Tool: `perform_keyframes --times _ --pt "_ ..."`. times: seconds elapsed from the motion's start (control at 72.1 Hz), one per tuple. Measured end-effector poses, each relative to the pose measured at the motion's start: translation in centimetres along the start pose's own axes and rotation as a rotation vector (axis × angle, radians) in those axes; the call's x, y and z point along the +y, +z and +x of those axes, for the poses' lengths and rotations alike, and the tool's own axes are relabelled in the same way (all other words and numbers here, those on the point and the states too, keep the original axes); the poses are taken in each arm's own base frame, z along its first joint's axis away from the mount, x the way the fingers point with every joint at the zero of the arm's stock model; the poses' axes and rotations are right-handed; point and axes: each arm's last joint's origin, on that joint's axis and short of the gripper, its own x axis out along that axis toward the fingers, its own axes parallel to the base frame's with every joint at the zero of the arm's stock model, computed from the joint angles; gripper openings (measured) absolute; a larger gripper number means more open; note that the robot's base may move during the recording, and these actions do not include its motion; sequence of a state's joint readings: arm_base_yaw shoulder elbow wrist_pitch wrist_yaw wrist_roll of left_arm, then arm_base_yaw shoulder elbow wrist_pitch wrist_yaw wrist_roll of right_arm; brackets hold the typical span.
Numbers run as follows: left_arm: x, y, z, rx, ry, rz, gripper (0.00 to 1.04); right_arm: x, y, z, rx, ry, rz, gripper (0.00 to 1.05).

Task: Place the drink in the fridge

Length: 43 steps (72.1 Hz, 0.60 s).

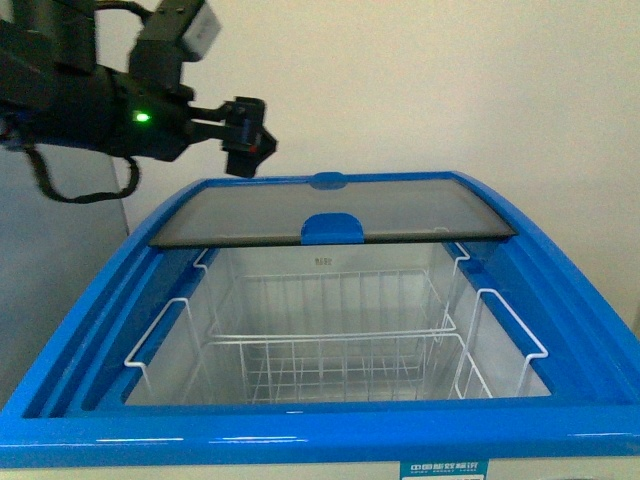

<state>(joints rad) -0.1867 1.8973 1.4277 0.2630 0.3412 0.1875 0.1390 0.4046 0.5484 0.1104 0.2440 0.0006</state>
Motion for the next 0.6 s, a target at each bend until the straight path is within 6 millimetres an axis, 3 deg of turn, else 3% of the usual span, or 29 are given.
perform_keyframes --times 0.194,0.319,0.374,0.43,0.485,0.554,0.596 --pt "0.1 -0.6 -8.0 0.003 0.053 -0.118 0.97 0.0 0.0 0.0 0.0 0.0 0.0 0.4" --pt "-1.2 -0.4 -14.1 -0.043 0.035 -0.182 0.97 0.0 0.0 0.0 0.0 0.0 0.0 0.4" --pt "-2.3 -0.6 -17.6 -0.071 0.026 -0.211 0.96 0.0 0.0 0.0 0.0 0.0 0.0 0.4" --pt "-3.3 -1.3 -20.4 -0.156 0.306 -0.169 0.83 0.0 0.0 0.0 0.0 0.0 0.0 0.4" --pt "-4.2 -3.5 -23.4 -0.158 0.503 -0.177 0.69 0.0 0.0 0.0 0.0 0.0 0.0 0.4" --pt "-6.2 -6.6 -26.2 -0.129 0.544 -0.188 0.51 0.0 0.0 0.0 0.0 -0.009 0.001 0.4" --pt "-6.7 -7.4 -26.8 -0.132 0.541 -0.186 0.46 0.0 0.0 0.0 0.0 -0.003 0.002 0.4"
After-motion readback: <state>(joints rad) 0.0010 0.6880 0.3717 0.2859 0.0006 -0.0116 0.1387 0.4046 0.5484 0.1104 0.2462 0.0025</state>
